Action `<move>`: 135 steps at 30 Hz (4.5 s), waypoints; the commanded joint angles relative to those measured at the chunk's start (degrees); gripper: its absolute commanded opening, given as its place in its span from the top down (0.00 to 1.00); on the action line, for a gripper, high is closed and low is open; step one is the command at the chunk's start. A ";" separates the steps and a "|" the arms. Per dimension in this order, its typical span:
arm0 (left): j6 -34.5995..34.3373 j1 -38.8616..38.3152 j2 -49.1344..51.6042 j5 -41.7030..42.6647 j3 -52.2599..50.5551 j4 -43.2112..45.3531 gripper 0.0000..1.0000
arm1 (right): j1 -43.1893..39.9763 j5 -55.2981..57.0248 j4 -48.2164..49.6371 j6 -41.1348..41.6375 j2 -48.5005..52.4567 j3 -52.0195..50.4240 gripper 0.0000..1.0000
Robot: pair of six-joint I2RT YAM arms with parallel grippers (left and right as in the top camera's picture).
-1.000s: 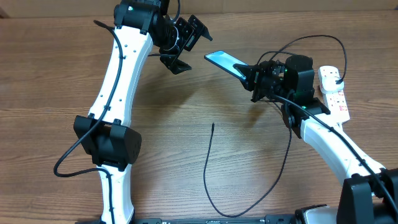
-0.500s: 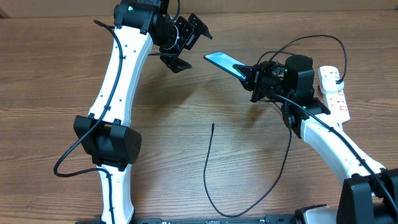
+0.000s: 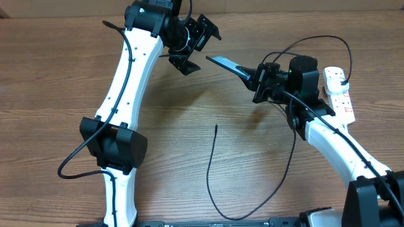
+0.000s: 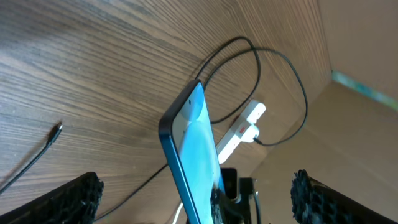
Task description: Plug charger to phone and switch on socket
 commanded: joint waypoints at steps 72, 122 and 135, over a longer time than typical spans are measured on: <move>-14.25 -7.58 -0.63 -10.69 -2.58 10.45 0.57 | 0.22 -0.96 10.19 8.50 -0.26 1.25 0.96; -5.75 -7.54 -0.61 -5.14 -2.62 20.98 0.63 | 0.15 5.35 20.85 8.50 -0.26 1.25 0.96; -6.38 -5.68 -0.61 -1.90 -2.62 25.44 0.64 | 0.15 6.88 21.88 8.50 -0.26 1.22 0.96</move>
